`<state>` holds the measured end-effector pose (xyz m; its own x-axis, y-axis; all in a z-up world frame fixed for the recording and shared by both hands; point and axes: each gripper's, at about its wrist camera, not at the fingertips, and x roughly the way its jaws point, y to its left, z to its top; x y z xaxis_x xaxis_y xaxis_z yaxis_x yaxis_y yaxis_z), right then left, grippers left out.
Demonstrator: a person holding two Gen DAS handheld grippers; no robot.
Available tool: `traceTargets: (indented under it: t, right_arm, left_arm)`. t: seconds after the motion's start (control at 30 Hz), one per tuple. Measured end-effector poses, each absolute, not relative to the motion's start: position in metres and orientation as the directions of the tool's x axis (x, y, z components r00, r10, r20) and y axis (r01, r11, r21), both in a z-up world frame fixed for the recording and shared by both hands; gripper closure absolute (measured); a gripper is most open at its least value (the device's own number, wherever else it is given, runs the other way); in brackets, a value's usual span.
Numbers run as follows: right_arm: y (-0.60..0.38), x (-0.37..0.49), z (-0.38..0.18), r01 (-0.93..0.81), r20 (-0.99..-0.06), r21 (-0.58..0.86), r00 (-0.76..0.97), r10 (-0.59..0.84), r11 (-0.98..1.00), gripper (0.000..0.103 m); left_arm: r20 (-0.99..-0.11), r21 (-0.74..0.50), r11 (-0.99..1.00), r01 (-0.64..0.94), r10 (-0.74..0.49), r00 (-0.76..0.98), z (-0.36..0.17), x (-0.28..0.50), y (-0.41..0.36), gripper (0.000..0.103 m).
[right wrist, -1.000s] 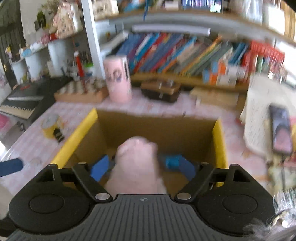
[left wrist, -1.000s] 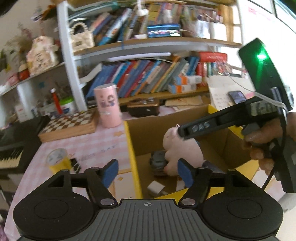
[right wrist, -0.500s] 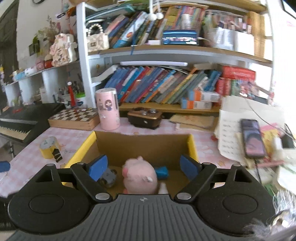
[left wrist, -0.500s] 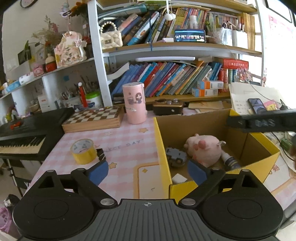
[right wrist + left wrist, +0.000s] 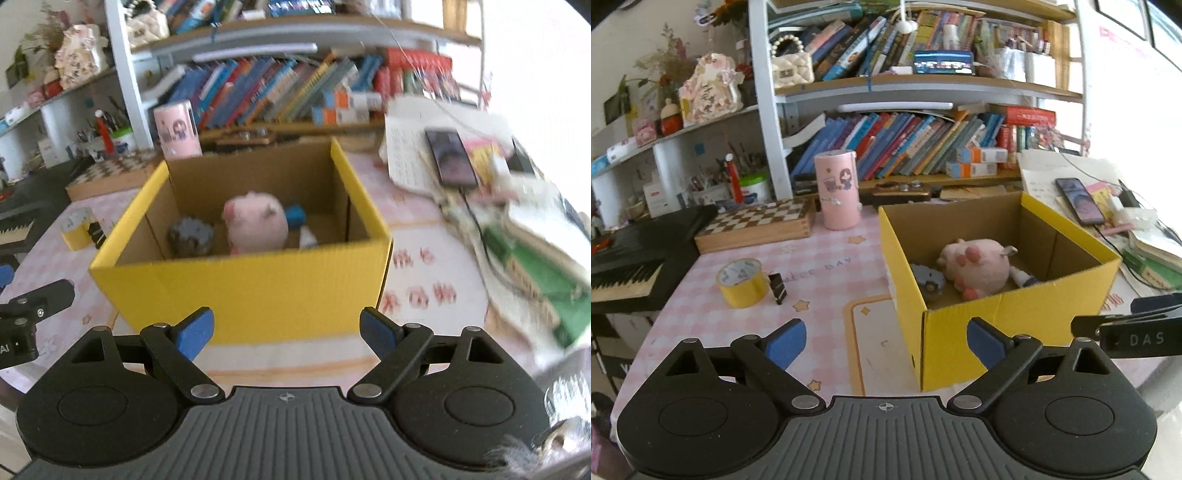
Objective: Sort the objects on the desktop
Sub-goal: 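Open the right gripper and withdraw both grippers from the box over the table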
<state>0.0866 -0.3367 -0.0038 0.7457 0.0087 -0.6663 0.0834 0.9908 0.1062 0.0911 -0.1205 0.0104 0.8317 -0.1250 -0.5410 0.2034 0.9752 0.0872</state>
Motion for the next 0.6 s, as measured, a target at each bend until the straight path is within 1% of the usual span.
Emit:
traceTargets:
  t: [0.2, 0.33, 0.5, 0.6]
  right_arm:
    - [-0.311, 0.066, -0.007, 0.134, -0.690, 0.109, 0.724, -0.022, 0.985, 0.018]
    - [-0.292, 0.052, -0.007, 0.175, -0.701, 0.113, 0.711, -0.046, 0.978, 0.018]
    - [-0.264, 0.029, -0.007, 0.212, -0.712, 0.105, 0.698, -0.076, 0.972, 0.018]
    - [-0.246, 0.016, -0.007, 0.217, -0.714, 0.098, 0.696, -0.084, 0.971, 0.018]
  left_arm:
    - [-0.546, 0.087, 0.960, 0.265, -0.177, 0.819, 0.007, 0.078, -0.100, 0.004]
    - [-0.567, 0.067, 0.952, 0.297, -0.209, 0.797, 0.003, 0.068, -0.080, 0.004]
    - [-0.595, 0.049, 0.946, 0.320, -0.230, 0.770, -0.001, 0.057, -0.052, 0.004]
    - [-0.596, 0.038, 0.945, 0.326, -0.240, 0.766, -0.001, 0.048, -0.033, 0.004]
